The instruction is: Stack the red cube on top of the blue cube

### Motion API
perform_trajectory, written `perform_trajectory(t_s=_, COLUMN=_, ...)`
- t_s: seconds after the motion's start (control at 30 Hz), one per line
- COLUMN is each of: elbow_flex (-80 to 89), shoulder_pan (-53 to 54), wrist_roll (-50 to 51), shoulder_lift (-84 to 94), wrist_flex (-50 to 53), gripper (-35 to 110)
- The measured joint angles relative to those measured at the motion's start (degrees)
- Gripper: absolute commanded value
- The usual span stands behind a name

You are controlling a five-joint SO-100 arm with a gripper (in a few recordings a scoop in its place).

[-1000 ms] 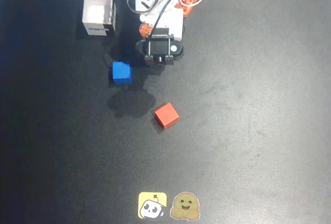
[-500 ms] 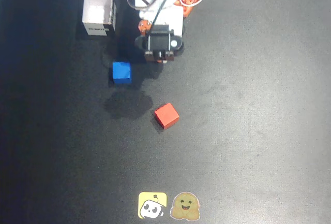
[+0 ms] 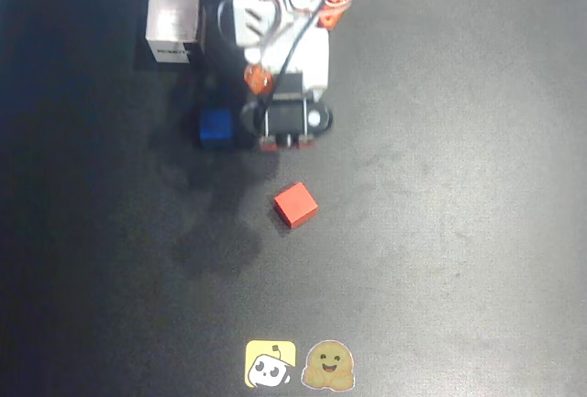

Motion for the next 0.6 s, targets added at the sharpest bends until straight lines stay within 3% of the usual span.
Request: perform_trajectory(t_s=0.6, elbow_flex=-23.99, shoulder_pan=-0.53, wrist_roll=0.18, shoulder_lift=-30.06, wrist_flex=-2.72, gripper=0)
